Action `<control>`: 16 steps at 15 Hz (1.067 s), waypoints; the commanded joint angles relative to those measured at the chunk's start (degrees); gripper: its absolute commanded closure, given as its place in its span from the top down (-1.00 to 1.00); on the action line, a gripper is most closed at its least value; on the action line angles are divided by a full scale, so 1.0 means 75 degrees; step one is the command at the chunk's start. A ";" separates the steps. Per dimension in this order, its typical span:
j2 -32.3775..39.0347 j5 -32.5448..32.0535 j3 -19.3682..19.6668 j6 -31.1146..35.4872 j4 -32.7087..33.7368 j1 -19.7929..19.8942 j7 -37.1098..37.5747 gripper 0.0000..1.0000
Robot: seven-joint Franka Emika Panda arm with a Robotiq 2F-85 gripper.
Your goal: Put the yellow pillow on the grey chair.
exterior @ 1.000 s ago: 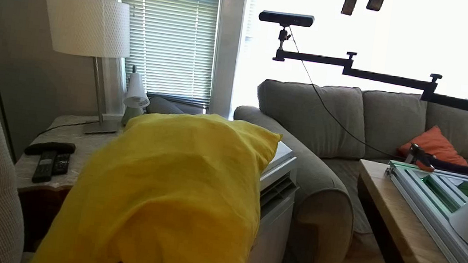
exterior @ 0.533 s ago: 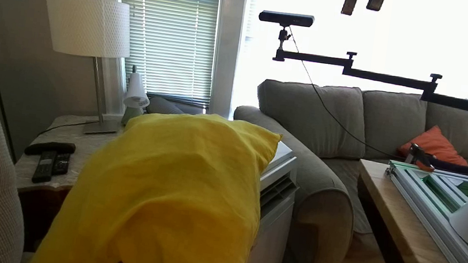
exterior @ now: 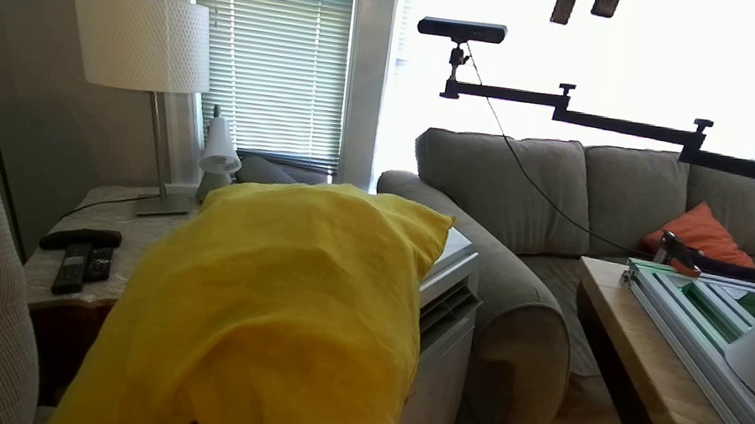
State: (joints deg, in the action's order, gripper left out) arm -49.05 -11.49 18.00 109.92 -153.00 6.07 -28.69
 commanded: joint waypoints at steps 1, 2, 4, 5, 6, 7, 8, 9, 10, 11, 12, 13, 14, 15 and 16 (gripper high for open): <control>-0.0001 -0.0006 0.0009 -0.0020 0.0015 -0.0019 0.0013 1.00; -0.0001 -0.0006 0.0009 -0.0020 0.0015 -0.0019 0.0013 1.00; -0.0001 -0.0006 0.0009 -0.0020 0.0015 -0.0019 0.0013 1.00; -0.0001 -0.0006 0.0009 -0.0020 0.0015 -0.0019 0.0013 1.00; -0.0001 -0.0006 0.0009 -0.0020 0.0015 -0.0019 0.0013 1.00; -0.0001 -0.0006 0.0009 -0.0020 0.0015 -0.0019 0.0013 1.00; -0.0001 -0.0006 0.0009 -0.0020 0.0015 -0.0019 0.0013 1.00; -0.0001 -0.0006 0.0009 -0.0020 0.0015 -0.0019 0.0013 1.00; -0.0001 -0.0006 0.0009 -0.0020 0.0015 -0.0019 0.0013 1.00; -0.0001 -0.0006 0.0009 -0.0020 0.0015 -0.0019 0.0013 1.00; -0.0001 -0.0006 0.0009 -0.0020 0.0015 -0.0019 0.0013 1.00; 0.0422 -0.0287 0.0035 0.0257 0.0044 0.0211 0.0239 1.00; 0.0816 -0.0340 0.0119 0.0119 0.0181 0.0351 0.0402 1.00; 0.1212 -0.0449 0.0414 0.0522 0.0178 0.0533 0.0417 1.00; 0.1562 -0.0410 0.0674 0.0693 0.0269 0.0580 0.0329 1.00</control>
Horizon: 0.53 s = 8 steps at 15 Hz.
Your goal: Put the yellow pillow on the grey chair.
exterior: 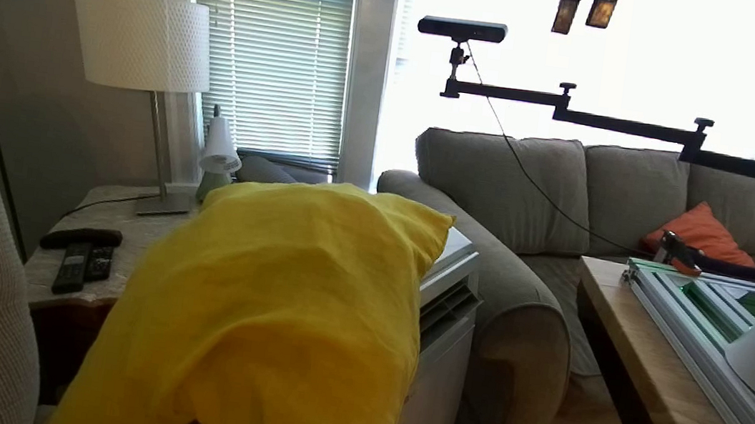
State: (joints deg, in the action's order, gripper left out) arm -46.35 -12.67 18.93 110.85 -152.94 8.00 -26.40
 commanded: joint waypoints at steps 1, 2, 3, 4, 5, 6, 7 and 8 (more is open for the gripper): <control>0.1691 -0.0149 0.0755 0.0813 0.0396 0.0405 0.0044 1.00; 0.2087 0.0244 0.1102 0.0910 0.0554 0.0270 -0.0295 1.00; 0.2387 0.0525 0.1366 0.1051 0.0622 0.0180 -0.0613 1.00; 0.2745 0.0560 0.1445 0.1298 0.0667 0.0209 -0.0693 1.00; 0.3035 0.0706 0.1533 0.1427 0.0765 0.0192 -0.0875 1.00; 0.3269 0.0864 0.1567 0.1549 0.0851 0.0177 -0.1055 1.00; 0.3491 0.1034 0.1561 0.1682 0.0955 0.0145 -0.1257 1.00; 0.3670 0.1154 0.1484 0.1785 0.1030 0.0160 -0.1412 1.00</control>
State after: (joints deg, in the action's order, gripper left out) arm -25.21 -8.07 30.16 122.53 -149.11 10.06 -32.63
